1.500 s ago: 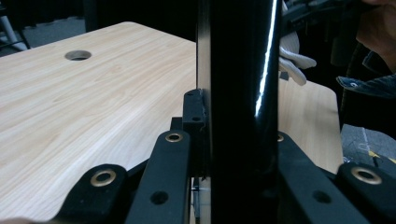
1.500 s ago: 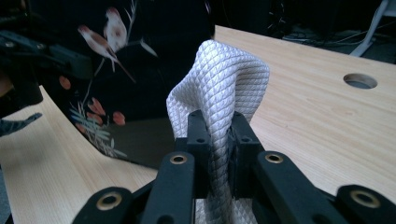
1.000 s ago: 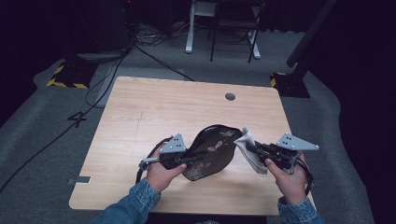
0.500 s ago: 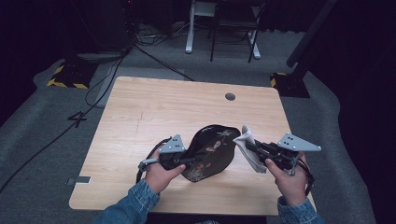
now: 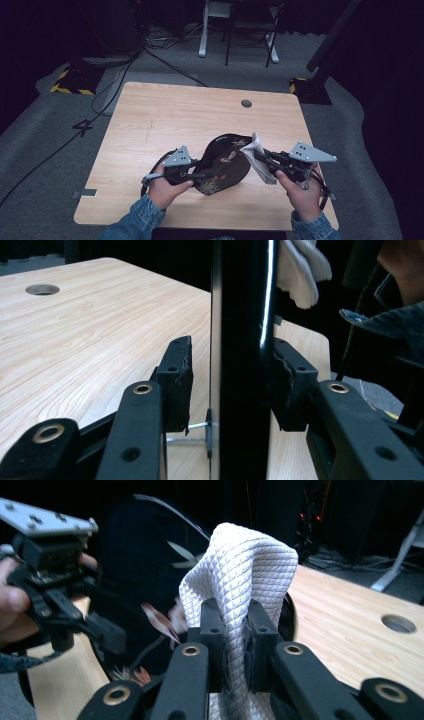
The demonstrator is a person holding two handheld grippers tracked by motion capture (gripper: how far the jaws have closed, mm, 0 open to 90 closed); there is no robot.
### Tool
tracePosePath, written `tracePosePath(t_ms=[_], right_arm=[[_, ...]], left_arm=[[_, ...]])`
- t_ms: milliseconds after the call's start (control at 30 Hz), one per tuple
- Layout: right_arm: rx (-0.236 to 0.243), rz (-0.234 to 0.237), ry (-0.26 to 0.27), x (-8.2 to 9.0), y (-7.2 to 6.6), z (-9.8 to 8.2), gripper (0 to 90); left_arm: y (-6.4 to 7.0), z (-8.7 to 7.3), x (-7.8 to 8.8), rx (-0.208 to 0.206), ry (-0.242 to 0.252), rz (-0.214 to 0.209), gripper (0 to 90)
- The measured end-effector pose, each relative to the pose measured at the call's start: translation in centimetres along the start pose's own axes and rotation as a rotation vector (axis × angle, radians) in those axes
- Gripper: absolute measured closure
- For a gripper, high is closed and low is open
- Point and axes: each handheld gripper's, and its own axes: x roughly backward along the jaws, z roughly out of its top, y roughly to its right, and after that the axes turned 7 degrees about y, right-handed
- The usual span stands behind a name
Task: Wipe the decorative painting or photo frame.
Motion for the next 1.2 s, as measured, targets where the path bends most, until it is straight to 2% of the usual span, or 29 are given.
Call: tracePosePath(t_ms=[33,200,333,467,533,833,1067,1200], right_arm=[[0.000,0.004,0.005,-0.1,-0.2,0.1,82.1],[0.018,0.026,0.017,-1.3,-1.1,0.8,82.2],[0.052,0.056,0.019,-3.2,-2.5,1.4,82.1],[0.084,0.065,0.021,-4.6,-3.7,2.0,82.1],[0.083,0.070,0.023,-4.8,-3.9,2.1,82.1],[0.128,0.078,0.011,-5.8,-5.2,2.3,82.2],[0.148,0.118,-0.004,-6.8,-6.6,2.1,82.2],[0.151,0.129,-0.009,-7.0,-6.9,2.1,82.2]], left_arm=[[0.0,-0.1,0.2,-0.010,-0.006,0.006,57.3],[0.0,-0.8,1.0,-0.002,-0.019,0.022,58.3],[-0.3,-1.6,1.5,0.009,-0.028,0.021,62.4],[-0.3,-1.9,1.9,-0.007,-0.034,0.005,74.1],[-0.3,-2.0,1.9,-0.023,-0.038,-0.003,78.4],[-0.3,-1.9,1.9,-0.019,-0.042,-0.005,79.7],[-0.2,-1.9,1.8,-0.021,-0.047,0.003,79.7],[-0.2,-1.9,1.9,-0.019,-0.047,0.004,79.7]])
